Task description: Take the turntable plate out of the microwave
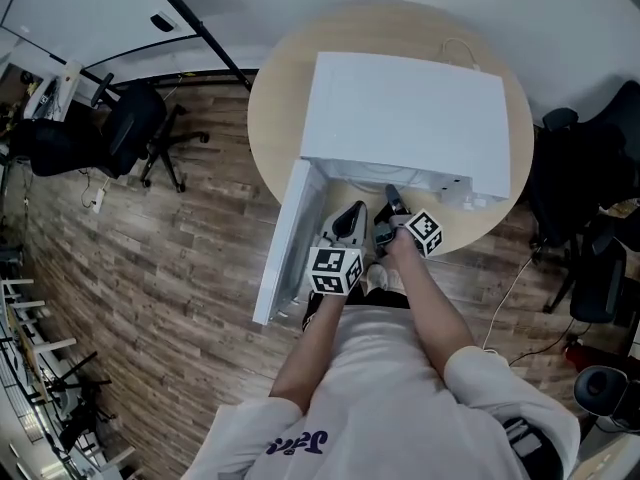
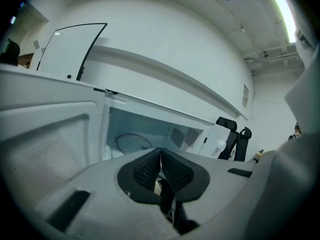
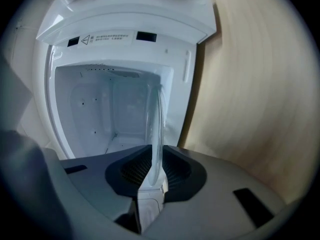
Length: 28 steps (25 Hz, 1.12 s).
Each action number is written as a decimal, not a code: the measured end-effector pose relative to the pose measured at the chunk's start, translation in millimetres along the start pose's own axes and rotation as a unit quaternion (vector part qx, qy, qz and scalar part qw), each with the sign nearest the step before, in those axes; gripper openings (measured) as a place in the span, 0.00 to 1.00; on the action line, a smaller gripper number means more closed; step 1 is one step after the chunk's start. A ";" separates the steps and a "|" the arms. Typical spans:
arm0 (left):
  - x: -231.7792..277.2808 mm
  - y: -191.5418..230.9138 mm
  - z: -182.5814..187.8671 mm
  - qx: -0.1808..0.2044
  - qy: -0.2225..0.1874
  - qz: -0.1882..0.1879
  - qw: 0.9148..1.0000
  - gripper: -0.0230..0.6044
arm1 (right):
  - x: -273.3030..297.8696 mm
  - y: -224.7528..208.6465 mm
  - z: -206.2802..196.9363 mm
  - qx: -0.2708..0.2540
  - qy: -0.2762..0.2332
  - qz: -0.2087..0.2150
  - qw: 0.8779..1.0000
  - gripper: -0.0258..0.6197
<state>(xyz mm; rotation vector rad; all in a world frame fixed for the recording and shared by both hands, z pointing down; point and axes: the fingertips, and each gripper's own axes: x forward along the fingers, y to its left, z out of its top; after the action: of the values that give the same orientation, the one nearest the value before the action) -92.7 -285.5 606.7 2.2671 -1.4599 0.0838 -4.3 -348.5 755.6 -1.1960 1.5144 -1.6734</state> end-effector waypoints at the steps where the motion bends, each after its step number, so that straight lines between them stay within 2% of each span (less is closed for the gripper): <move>1: 0.0 3.2 -1.2 -0.010 0.001 0.001 1.000 0.06 | 1.7 0.7 0.5 0.004 -0.004 -0.001 1.000 0.15; 6: 4.4 11.6 -12.5 -0.030 0.013 0.000 0.999 0.06 | 2.7 -1.8 2.2 0.001 -0.005 -0.012 1.000 0.12; 8: 7.9 13.8 -20.4 -0.049 0.023 -0.008 0.998 0.06 | 0.0 -2.5 2.3 0.004 -0.007 -0.012 1.000 0.11; 11: 14.1 19.6 -36.7 -0.114 0.037 -0.018 0.993 0.06 | -7.0 -4.3 2.5 0.006 -0.007 -0.011 1.000 0.10; 15: 21.9 28.8 -67.4 -0.214 0.061 -0.021 0.975 0.08 | -19.4 -7.1 2.5 0.007 0.001 -0.013 1.000 0.10; 16: 23.5 30.1 -75.8 -0.233 0.069 -0.022 0.970 0.12 | -22.8 -7.5 1.9 0.006 0.003 -0.014 1.000 0.10; 18: 27.6 31.5 -89.5 -0.279 0.077 -0.029 0.957 0.30 | -29.6 -8.5 0.5 0.004 0.009 -0.017 1.000 0.10; 21: 35.2 39.1 -100.6 -0.365 0.057 -0.031 0.929 0.36 | -39.5 -10.8 -1.6 0.004 0.015 -0.020 1.000 0.10; 25: 48.6 54.6 -107.6 -0.477 0.007 -0.037 0.878 0.41 | -51.9 -15.5 -6.1 0.008 0.025 -0.026 0.999 0.10; 28: 59.2 61.7 -111.6 -0.538 -0.018 -0.048 0.841 0.41 | -60.9 -15.8 -9.9 0.008 0.032 -0.024 0.999 0.10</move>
<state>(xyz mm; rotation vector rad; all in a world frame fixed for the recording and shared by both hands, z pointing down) -100.4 -313.4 744.3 1.3733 -0.9781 -0.6523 15.3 -288.0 757.3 -1.1890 1.5174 -1.7671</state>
